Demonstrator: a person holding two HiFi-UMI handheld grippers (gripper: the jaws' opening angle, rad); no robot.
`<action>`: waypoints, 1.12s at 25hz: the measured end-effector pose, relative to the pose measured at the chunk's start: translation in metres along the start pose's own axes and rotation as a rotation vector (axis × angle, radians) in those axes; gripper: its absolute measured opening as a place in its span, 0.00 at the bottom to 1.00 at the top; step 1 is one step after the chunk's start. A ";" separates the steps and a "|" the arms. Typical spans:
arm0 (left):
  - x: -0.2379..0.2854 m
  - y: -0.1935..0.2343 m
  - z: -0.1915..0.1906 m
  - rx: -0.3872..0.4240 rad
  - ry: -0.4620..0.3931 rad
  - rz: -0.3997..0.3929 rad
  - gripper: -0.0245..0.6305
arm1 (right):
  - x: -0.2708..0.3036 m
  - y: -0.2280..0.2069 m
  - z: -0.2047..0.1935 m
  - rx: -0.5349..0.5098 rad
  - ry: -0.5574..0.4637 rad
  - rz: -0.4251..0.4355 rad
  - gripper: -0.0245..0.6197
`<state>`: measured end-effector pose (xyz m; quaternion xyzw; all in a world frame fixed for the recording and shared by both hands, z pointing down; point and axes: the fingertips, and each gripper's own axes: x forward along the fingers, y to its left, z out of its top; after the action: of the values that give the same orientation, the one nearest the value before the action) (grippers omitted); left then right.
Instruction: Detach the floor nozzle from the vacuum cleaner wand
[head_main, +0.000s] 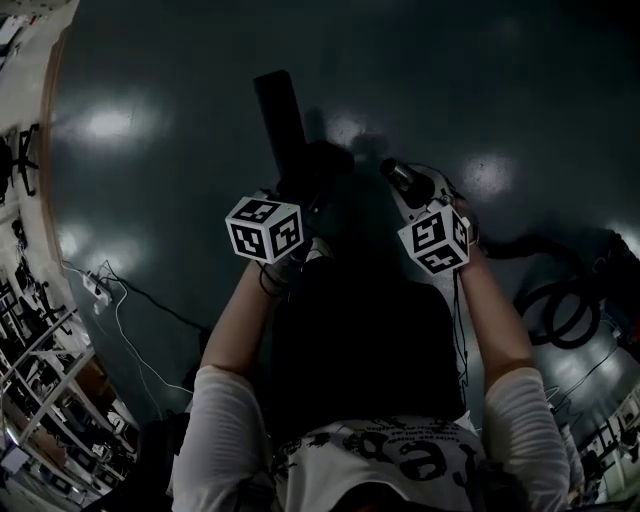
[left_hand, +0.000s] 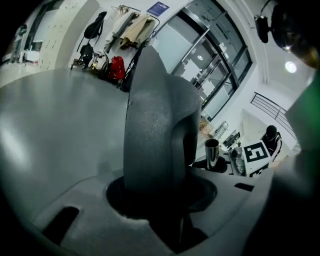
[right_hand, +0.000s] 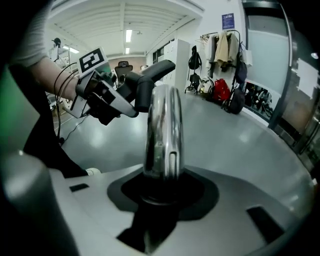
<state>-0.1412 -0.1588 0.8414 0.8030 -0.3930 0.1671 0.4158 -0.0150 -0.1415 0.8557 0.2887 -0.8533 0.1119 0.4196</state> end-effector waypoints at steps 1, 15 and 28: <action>0.012 0.013 -0.011 -0.005 0.003 -0.005 0.23 | 0.018 0.001 -0.014 0.006 0.008 0.004 0.25; 0.148 0.119 -0.188 -0.095 0.264 0.076 0.24 | 0.172 0.032 -0.170 0.089 0.250 0.148 0.25; 0.165 0.131 -0.211 -0.107 0.348 0.029 0.24 | 0.198 0.055 -0.199 0.083 0.303 0.191 0.25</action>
<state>-0.1249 -0.1169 1.1359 0.7330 -0.3348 0.2885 0.5171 -0.0126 -0.0900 1.1375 0.2032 -0.7986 0.2285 0.5184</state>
